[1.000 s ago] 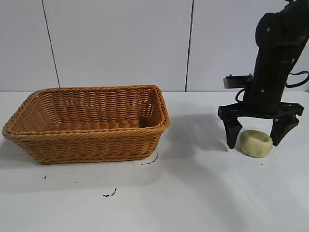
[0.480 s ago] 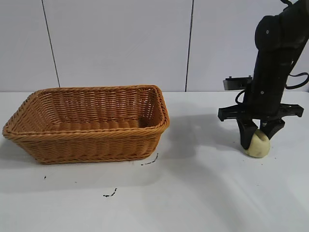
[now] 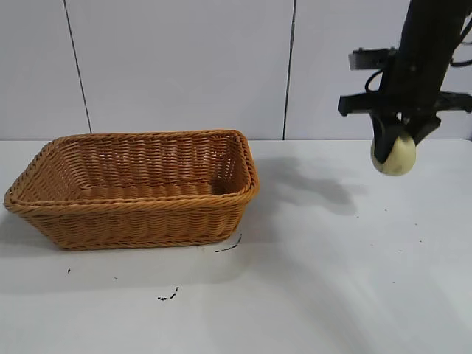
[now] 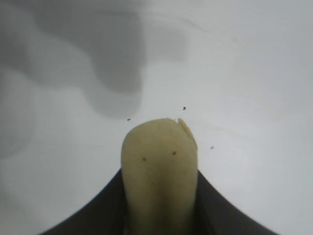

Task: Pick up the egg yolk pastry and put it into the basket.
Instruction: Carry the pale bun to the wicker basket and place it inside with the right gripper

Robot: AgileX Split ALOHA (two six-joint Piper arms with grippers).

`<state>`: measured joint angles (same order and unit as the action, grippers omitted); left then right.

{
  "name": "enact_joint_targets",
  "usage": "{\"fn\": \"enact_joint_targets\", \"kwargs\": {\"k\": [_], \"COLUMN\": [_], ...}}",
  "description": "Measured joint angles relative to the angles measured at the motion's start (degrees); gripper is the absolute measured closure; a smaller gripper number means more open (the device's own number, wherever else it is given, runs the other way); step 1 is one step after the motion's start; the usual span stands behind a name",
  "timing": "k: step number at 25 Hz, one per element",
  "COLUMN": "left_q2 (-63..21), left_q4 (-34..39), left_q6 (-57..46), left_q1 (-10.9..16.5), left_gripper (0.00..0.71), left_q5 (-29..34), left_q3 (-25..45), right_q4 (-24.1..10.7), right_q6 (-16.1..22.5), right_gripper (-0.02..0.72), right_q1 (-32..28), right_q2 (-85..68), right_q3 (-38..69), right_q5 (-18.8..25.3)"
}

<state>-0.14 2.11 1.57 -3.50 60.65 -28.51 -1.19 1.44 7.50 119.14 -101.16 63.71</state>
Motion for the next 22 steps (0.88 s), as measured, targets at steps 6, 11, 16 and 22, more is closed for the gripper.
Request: {"fn": "enact_joint_targets", "kwargs": {"k": [6,11,16,22], "left_q2": [0.0,0.0,0.0,0.0], "left_q4": [0.0,0.0,0.0,0.0], "left_q6": [0.0,0.0,0.0,0.0], "left_q1": [0.0,0.0,0.0,0.0], "left_gripper": [0.017,0.017,0.017,0.017], "left_q5": [0.0,0.0,0.0,0.0], "left_q3": [0.0,0.0,0.0,0.0], "right_q4": [-0.44,-0.44,-0.44,0.62], "right_q6": [-0.22,-0.22,-0.22,0.18], "right_gripper": [0.5,0.5,0.5,0.5], "right_q1": [2.74,8.64,14.3,23.27], "right_q2": [-0.03,0.05,2.61,9.03], "right_q3": [-9.65,-14.61,-19.62,-25.41], "right_q5": [4.41,4.73,4.75,3.74]}}
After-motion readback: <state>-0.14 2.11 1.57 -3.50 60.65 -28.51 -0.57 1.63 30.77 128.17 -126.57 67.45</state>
